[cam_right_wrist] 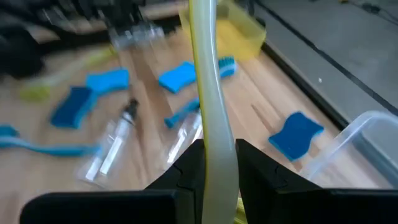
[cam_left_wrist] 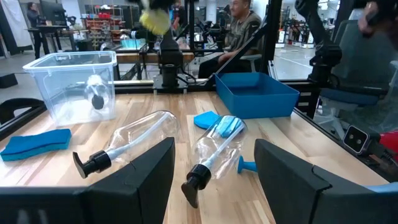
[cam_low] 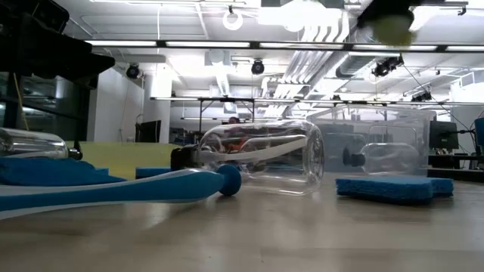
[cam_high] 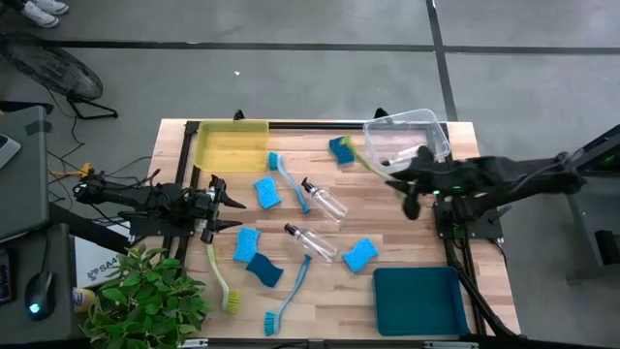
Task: Pick & Place Kitchen Sink Supplies
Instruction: Put the yellow dish brush into the blue bin
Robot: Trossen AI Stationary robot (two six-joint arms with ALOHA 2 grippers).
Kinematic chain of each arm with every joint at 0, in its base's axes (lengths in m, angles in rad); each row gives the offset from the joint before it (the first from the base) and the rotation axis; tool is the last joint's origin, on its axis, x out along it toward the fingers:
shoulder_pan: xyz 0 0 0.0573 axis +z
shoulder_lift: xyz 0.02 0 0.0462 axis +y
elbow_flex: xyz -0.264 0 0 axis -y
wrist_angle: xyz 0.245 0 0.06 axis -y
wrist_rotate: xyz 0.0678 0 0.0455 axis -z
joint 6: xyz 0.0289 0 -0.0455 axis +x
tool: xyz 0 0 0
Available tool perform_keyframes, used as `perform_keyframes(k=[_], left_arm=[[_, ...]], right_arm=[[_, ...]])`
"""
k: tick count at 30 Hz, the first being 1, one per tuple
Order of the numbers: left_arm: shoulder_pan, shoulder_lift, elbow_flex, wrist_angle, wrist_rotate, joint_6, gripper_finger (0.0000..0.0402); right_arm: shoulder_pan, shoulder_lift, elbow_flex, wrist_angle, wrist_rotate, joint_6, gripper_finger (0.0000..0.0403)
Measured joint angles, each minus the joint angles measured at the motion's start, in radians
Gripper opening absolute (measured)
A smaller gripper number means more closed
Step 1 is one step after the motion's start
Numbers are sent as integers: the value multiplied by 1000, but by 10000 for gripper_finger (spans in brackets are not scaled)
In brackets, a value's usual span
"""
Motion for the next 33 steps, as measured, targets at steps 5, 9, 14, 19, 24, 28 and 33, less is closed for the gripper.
perform_keyframes(k=[5, 9, 14, 19, 24, 28, 33], left_arm=[[0, 0, 0, 0, 0, 0, 216], [0, 0, 0, 0, 0, 0, 216], [0, 0, 0, 0, 0, 0, 216], [0, 0, 0, 0, 0, 0, 216], [0, 0, 0, 0, 0, 0, 216], [0, 0, 0, 0, 0, 0, 216], [0, 0, 0, 0, 0, 0, 216]], right_arm=[[115, -15, 146, -140, 56, 35, 61], [175, 12, 215, -272, 66, 87, 61], [247, 70, 239, -424, 6, 204, 61], [323, 160, 238, -539, -111, 312, 61], [414, 269, 238, -615, -263, 408, 61], [514, 355, 238, -625, -378, 494, 61], [637, 438, 238, -622, -472, 671, 61]])
